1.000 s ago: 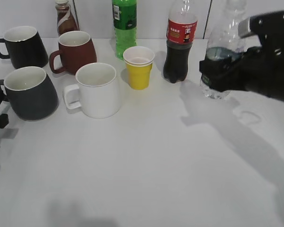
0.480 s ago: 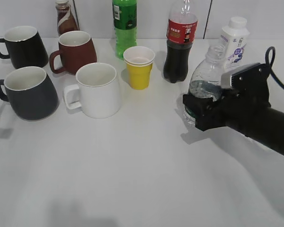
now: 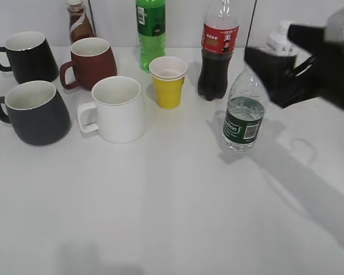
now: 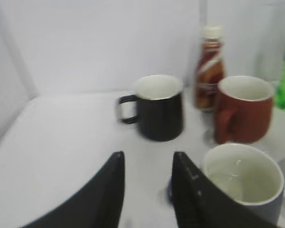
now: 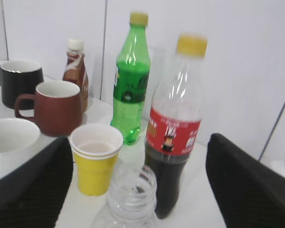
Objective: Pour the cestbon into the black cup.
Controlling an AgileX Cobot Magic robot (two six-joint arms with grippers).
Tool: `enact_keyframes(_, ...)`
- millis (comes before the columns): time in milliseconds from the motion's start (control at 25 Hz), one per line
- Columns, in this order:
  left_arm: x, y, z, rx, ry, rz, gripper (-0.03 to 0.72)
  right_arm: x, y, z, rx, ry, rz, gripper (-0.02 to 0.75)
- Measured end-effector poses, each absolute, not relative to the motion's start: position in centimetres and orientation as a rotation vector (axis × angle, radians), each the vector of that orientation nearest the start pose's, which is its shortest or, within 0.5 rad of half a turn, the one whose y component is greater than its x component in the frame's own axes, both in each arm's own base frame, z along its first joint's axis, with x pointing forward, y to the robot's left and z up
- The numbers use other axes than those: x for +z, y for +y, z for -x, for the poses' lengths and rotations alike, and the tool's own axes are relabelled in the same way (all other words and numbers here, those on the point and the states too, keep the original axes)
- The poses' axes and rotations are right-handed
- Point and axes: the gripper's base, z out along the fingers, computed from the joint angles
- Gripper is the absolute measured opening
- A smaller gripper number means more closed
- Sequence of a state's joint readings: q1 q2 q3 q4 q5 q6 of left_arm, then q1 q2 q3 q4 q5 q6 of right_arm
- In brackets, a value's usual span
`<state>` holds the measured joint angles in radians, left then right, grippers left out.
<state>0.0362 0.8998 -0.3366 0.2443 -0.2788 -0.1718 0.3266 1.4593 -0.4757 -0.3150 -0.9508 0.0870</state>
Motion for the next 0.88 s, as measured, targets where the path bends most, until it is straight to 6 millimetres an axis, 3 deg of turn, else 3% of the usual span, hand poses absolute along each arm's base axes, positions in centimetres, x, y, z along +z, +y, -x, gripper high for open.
enact_keyframes(120,30.4,0.5,-14.1,0.052,1.804,0.026,0.326,26.2,10.0,-22.3,0.357,1.478,0.549,0.663)
enact_keyframes(240,33.2,0.8,-10.4,0.068,1.824,0.074,0.474,29.0,8.6,-19.1,0.314,1.512,0.555,0.660)
enact_keyframes(320,33.7,0.8,-8.2,0.049,1.851,0.105,0.555,30.7,7.3,-16.5,0.271,1.525,0.527,0.659)
enact_keyframes(440,32.8,0.7,-5.3,0.014,1.951,0.130,0.577,32.6,4.7,-12.3,0.203,1.529,0.388,0.656)
enact_keyframes(600,31.6,0.3,-1.9,-0.026,2.013,0.077,0.577,33.1,1.9,-7.6,0.164,1.560,0.261,0.637)
enact_keyframes(800,31.1,0.2,0.9,-0.047,1.952,0.056,0.577,29.5,1.8,-5.2,0.207,1.966,0.450,0.625)
enact_keyframes(880,30.7,0.2,1.6,-0.044,1.969,0.053,0.575,29.3,1.9,-4.2,0.262,2.074,0.494,0.619)
